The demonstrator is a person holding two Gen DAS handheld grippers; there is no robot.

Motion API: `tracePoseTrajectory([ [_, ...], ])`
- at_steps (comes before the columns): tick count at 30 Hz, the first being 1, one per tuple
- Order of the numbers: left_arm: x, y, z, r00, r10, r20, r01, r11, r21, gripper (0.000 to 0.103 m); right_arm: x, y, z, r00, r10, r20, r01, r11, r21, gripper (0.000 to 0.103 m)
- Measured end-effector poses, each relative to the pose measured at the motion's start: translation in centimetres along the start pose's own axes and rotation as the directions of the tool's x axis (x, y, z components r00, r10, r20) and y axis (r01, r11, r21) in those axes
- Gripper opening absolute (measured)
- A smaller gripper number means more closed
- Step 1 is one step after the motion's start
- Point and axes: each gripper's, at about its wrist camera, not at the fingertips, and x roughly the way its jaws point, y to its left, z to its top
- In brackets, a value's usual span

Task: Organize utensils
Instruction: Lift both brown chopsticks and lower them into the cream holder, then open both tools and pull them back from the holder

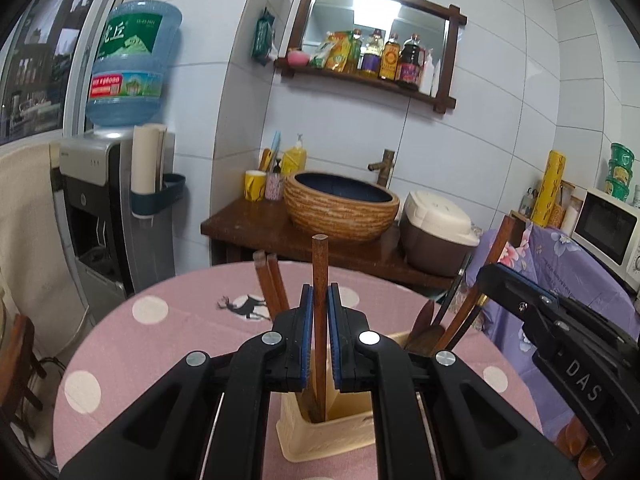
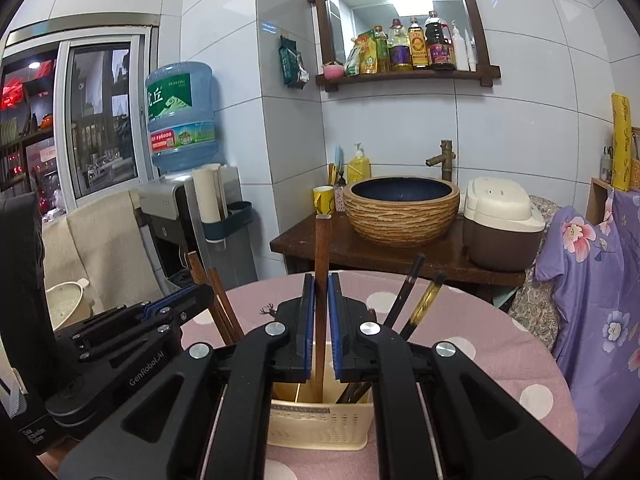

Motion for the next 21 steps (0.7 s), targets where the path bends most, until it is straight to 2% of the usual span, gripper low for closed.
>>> tracePoseTrajectory([
  [11,-0.2,0.1,-1.2,1.0,0.003,-0.003,-0.003,0.999,0.04,0.008,0.1,-0.4,-1.4,1.0,-0.005,-0.006,0.005,1.0,-0.004,0.008],
  [17,-1.2,0.5,-1.5,1.0,-0.018,0.0,0.018,1.0,0.02,0.01,-1.0,-0.5,-1.6,1.0,-0.008,0.013,0.008,1.0,-0.008,0.009],
  [19,-1.9,0.6,-1.8,1.0,-0.022,0.013,0.021,1.0,0.02,0.014,-1.6,-0.5,-1.8,1.0,-0.011,0.018,0.011,1.0,-0.016,0.013],
  [21,-2.6,0.6,-2.1,0.999,-0.026,0.026,0.026,1.0,0.017,0.024,-2.0,-0.5,-1.9,1.0,-0.014,0.024,0.015,1.0,-0.02,0.027],
])
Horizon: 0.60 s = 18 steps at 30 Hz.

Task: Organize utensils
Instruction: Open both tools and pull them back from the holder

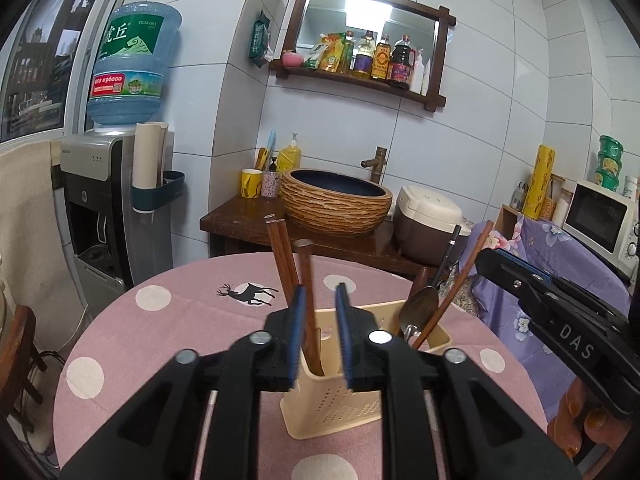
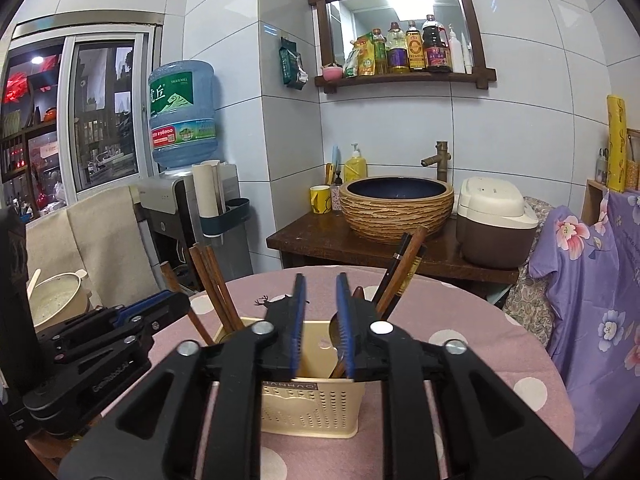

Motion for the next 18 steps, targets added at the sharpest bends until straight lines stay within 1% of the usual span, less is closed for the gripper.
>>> tracePoseTrajectory([
  [2,-1.0,0.3,-0.3,1.0,-0.002,0.02,0.003,1.0,-0.016,0.036,-0.7,0.0,-0.2,1.0,-0.009,0.017,0.01,1.0,-0.004,0.035],
  [3,-1.4,0.4,-0.5,1.0,-0.004,0.026,0.004,1.0,-0.02,0.039,-1.1,0.0,-0.2,1.0,-0.013,0.026,0.014,1.0,-0.006,0.037],
  [4,-1.9,0.5,-0.7,0.999,-0.002,0.037,0.002,1.0,-0.022,0.047,-1.6,0.0,-0.3,0.999,-0.019,0.036,0.02,1.0,-0.009,0.04],
  [5,-2.4,0.6,-0.9,0.999,0.004,0.046,-0.003,1.0,-0.021,0.053,-2.1,0.0,-0.4,0.999,-0.028,0.044,0.028,1.0,-0.012,0.05],
  [6,-3.1,0.8,-1.2,0.998,0.012,0.061,-0.011,1.0,-0.018,0.056,-2.7,0.0,-0.6,0.998,-0.036,0.053,0.037,0.999,-0.014,0.058],
  [8,-4.4,1.0,-1.9,0.996,0.023,0.088,-0.022,1.0,-0.011,0.07,-4.0,0.0,-1.3,0.997,-0.046,0.069,0.047,0.999,-0.019,0.063],
  [9,-5.1,1.1,-2.4,0.994,0.028,0.102,-0.027,1.0,-0.006,0.075,-4.7,0.1,-1.8,0.996,-0.053,0.076,0.055,0.998,-0.026,0.069],
  [10,-5.7,1.1,-2.8,0.993,0.032,0.117,-0.032,0.999,-0.001,0.084,-5.4,0.2,-2.4,0.995,-0.062,0.082,0.065,0.997,-0.036,0.079],
  [11,-6.5,1.2,-3.4,0.99,0.036,0.139,-0.037,0.999,0.007,0.091,-6.0,0.3,-3.0,0.994,-0.068,0.086,0.072,0.997,-0.041,0.083],
  [13,-7.9,1.3,-4.5,0.983,0.046,0.176,-0.052,0.998,0.028,0.098,-7.4,0.2,-4.4,0.995,-0.045,0.089,0.048,0.998,-0.038,0.088],
  [14,-8.6,1.3,-5.1,0.98,0.054,0.192,-0.063,0.997,0.042,0.098,-8.2,0.2,-5.3,0.995,-0.034,0.089,0.037,0.999,-0.034,0.09],
  [15,-9.2,1.2,-5.8,0.977,0.065,0.203,-0.078,0.995,0.055,0.098,-8.9,0.5,-6.3,0.996,-0.031,0.089,0.034,0.999,-0.04,0.095],
  [16,-9.7,1.1,-6.4,0.975,0.074,0.21,-0.09,0.994,0.068,0.098,-9.4,0.7,-7.1,0.996,-0.03,0.088,0.034,0.998,-0.051,0.097],
  [18,-10.7,0.8,-7.8,0.974,0.069,0.214,-0.093,0.99,0.104,0.098,-10.7,1.4,-9.2,0.995,-0.03,0.095,0.037,0.996,-0.079,0.097],
])
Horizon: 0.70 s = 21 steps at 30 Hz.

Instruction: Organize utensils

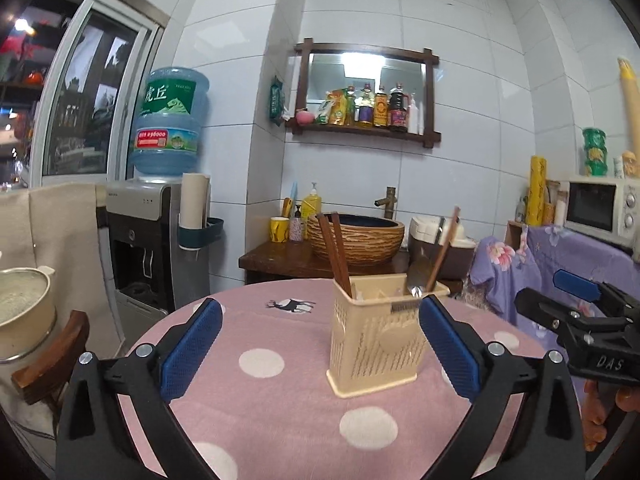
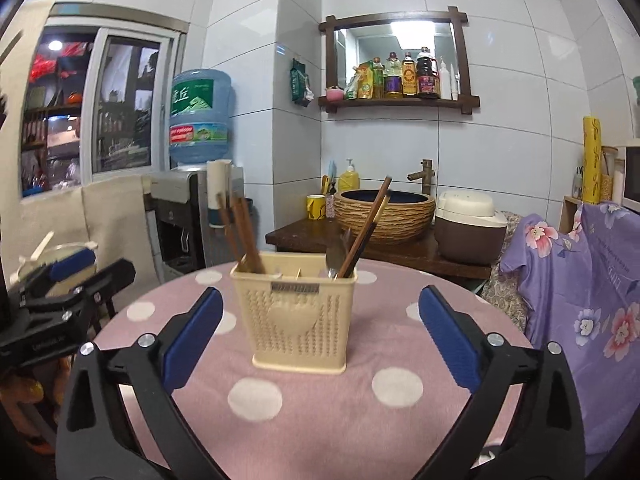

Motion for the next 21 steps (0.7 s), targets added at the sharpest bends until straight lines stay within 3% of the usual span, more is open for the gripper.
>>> tracePoseTrajectory([
  [3,-1.8,-0.5,-1.6,1.0,0.014,0.002,-0.014,0.999,0.045,0.098,-1.7,1.1,-3.0,1.0,-0.015,-0.015,0.014,1.0,-0.026,0.097],
  [9,-5.6,-0.1,-4.1,0.999,0.04,0.015,-0.04,0.999,-0.016,0.098,-4.6,2.1,-7.9,0.997,-0.063,-0.05,0.062,0.998,-0.025,0.097],
  [15,-9.3,-1.0,-7.9,0.996,0.092,-0.019,-0.091,0.995,0.026,0.098,-8.3,3.6,-11.8,0.992,-0.109,-0.057,0.104,0.991,-0.078,0.097],
  [21,-12.0,-0.3,-10.3,0.996,0.073,-0.049,-0.076,0.995,-0.063,0.098,-11.8,3.8,-13.8,0.993,-0.094,-0.069,0.091,0.995,-0.043,0.097],
])
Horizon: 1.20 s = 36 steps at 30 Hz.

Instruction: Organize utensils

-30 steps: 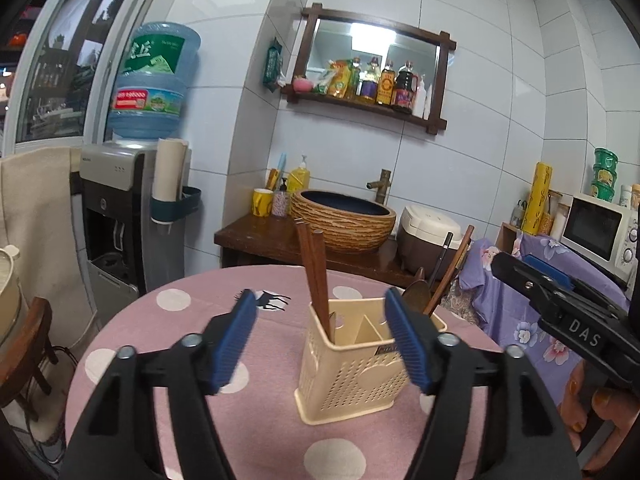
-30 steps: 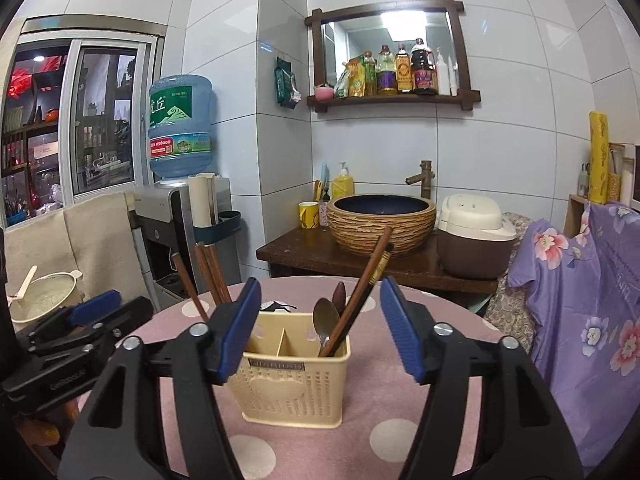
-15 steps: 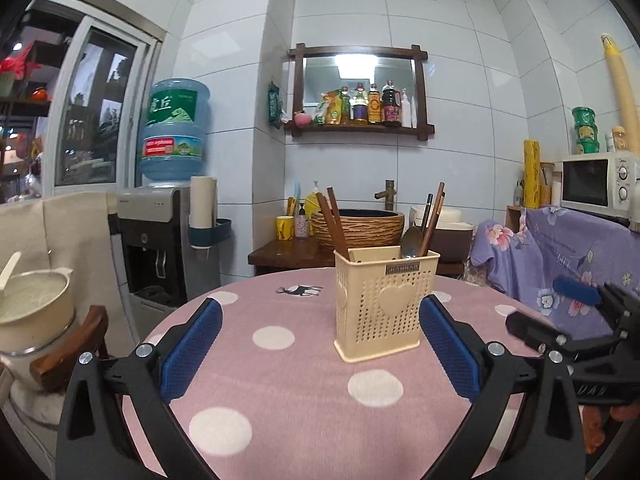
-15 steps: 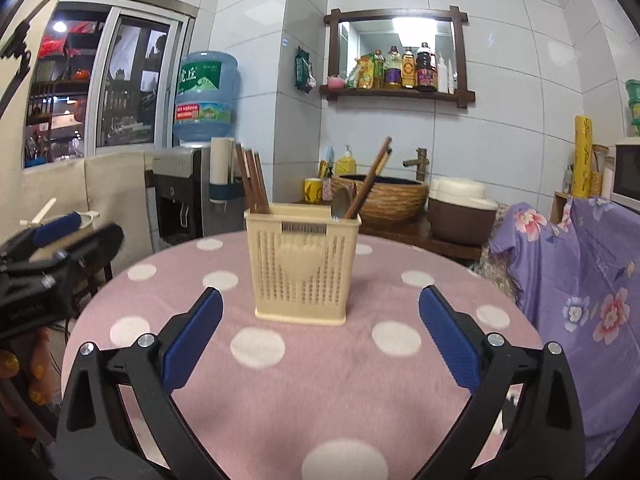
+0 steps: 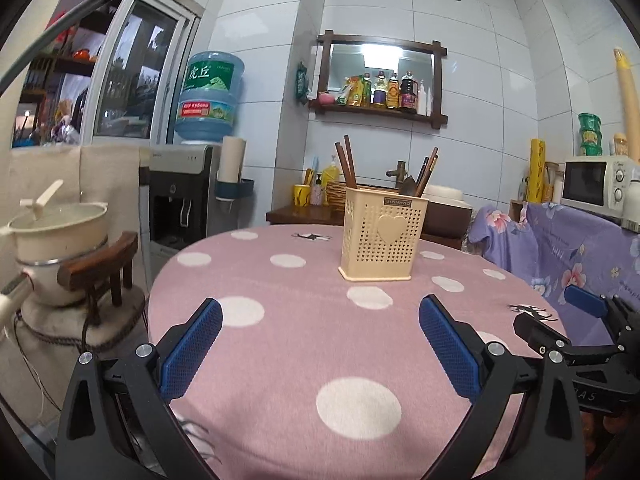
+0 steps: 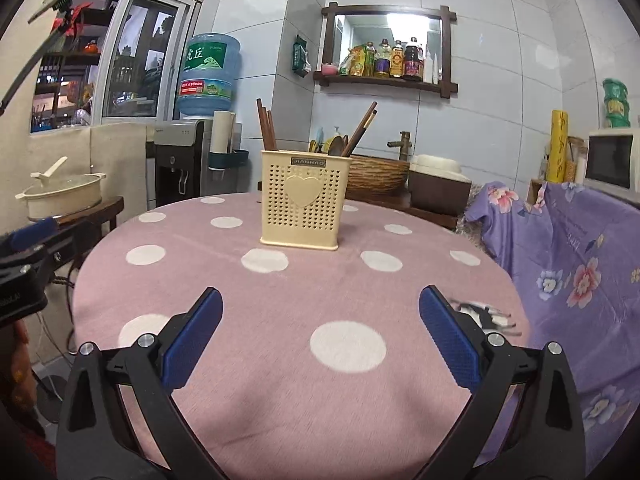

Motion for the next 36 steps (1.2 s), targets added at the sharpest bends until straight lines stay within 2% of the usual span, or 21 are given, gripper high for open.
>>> tracePoseTrajectory([
  [3,-1.1,0.0,-0.7,1.0,0.014,0.005,-0.014,1.0,-0.006,0.098,-1.3,0.0,-0.7,1.0,0.013,0.001,-0.013,0.999,0.035,0.097],
  [10,-2.1,0.1,-0.9,1.0,0.021,0.019,-0.021,0.999,-0.04,0.098,-3.2,1.2,-0.7,0.999,0.002,0.053,-0.002,1.0,0.002,0.097],
  [36,-2.8,-0.3,-1.2,1.0,0.015,0.015,-0.015,0.999,-0.05,0.098,-3.8,1.4,-0.5,0.997,0.029,0.067,-0.029,1.0,0.002,0.097],
])
